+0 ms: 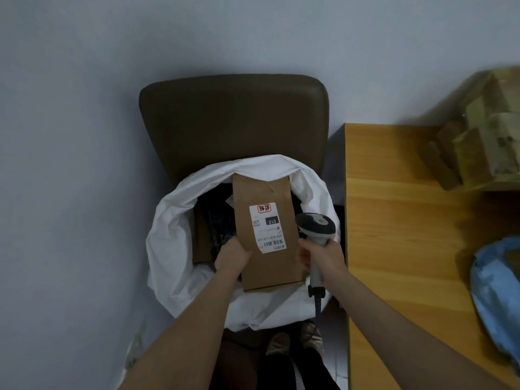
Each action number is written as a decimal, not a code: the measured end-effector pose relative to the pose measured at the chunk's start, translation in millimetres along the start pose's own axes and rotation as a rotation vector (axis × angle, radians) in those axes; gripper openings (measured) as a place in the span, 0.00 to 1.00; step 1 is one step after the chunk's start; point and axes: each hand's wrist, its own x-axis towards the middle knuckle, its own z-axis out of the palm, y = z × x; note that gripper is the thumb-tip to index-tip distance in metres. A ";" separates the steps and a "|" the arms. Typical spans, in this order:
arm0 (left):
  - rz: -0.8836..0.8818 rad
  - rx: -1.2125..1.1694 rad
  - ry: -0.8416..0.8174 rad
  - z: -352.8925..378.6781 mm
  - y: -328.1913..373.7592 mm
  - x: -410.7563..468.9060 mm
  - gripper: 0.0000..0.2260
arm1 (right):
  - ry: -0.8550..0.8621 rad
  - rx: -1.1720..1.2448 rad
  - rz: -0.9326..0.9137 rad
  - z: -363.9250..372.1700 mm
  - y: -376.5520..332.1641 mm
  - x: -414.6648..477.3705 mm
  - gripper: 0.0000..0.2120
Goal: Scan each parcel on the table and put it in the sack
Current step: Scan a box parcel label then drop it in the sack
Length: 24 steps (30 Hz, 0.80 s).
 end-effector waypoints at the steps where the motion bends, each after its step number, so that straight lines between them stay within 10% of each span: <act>1: 0.008 0.014 0.017 -5.2 5.8 -6.0 0.23 | 0.002 0.050 0.028 -0.1 -2.3 -7.6 0.08; 24: 0.678 0.536 0.178 29.4 214.6 -218.6 0.25 | 0.077 0.332 -0.086 -217.5 -10.7 -196.2 0.06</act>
